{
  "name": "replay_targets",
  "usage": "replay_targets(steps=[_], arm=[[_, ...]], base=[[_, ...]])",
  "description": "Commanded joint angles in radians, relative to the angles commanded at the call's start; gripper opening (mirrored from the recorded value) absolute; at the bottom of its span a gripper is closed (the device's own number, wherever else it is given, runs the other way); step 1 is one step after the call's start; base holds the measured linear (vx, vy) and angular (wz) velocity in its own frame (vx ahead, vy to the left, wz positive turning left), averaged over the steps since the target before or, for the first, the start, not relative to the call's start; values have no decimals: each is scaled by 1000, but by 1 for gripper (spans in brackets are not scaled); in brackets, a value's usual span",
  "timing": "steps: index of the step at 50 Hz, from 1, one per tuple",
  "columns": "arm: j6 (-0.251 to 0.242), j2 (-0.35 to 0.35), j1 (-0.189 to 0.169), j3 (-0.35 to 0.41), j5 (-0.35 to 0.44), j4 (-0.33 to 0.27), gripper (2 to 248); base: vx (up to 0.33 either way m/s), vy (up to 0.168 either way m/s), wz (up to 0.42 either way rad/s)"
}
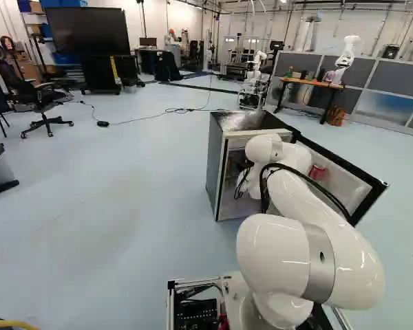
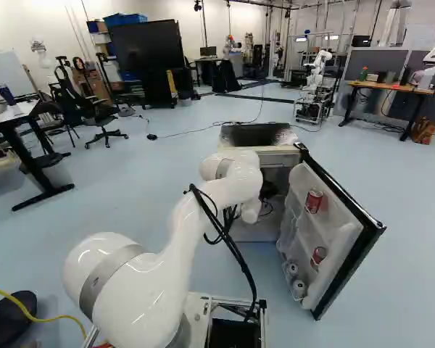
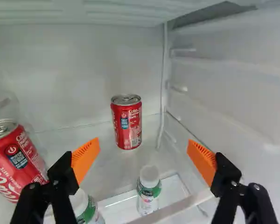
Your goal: Grab a drink from the fridge
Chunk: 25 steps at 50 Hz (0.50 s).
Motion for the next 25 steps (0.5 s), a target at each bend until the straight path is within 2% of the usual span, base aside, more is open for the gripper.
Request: replay_targets(steps=[25], arm=[[0, -67, 9, -117, -32, 0, 247]], base=[[0, 0, 0]])
